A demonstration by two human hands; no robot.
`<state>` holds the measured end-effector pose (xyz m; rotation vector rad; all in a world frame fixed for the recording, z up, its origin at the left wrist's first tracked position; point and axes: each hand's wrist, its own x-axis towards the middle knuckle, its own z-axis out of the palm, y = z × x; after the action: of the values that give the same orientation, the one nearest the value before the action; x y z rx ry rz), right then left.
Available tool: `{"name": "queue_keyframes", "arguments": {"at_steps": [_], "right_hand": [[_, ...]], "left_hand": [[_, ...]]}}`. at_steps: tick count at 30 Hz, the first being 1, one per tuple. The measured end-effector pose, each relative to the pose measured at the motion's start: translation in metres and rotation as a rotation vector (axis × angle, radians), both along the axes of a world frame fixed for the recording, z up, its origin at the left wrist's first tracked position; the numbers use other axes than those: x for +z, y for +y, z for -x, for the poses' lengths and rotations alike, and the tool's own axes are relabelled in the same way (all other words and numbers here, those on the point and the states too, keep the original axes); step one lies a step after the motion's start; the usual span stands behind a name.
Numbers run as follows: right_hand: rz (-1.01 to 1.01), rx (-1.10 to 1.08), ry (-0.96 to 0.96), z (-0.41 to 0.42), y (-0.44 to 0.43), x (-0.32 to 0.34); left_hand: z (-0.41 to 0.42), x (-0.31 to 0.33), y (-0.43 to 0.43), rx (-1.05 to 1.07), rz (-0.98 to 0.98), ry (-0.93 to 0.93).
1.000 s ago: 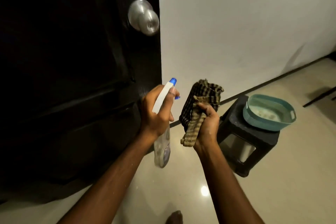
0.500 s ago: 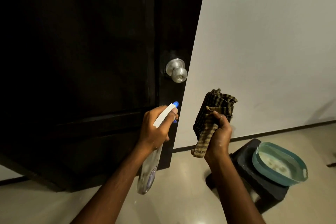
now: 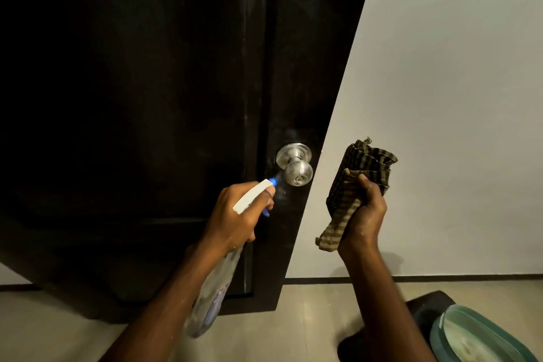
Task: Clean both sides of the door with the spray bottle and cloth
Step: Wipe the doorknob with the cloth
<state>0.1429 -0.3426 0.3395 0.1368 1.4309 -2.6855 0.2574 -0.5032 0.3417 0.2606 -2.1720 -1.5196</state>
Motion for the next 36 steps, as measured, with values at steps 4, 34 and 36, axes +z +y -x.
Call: {"name": "queue_keyframes", "arguments": {"at_steps": [4,34,36], "right_hand": [[0.007,-0.020,0.015,0.016,-0.008,0.005],[-1.442,-0.401,1.274,0.042,-0.082,-0.054],[-1.353,-0.451,1.093,0.037,-0.087,-0.051]], "left_hand": [[0.008,-0.003,-0.011,-0.070,-0.026,-0.092],[0.040,0.024,-0.098,-0.068,-0.038,0.181],[0.042,0.029,-0.100,-0.072,-0.034,0.191]]}}
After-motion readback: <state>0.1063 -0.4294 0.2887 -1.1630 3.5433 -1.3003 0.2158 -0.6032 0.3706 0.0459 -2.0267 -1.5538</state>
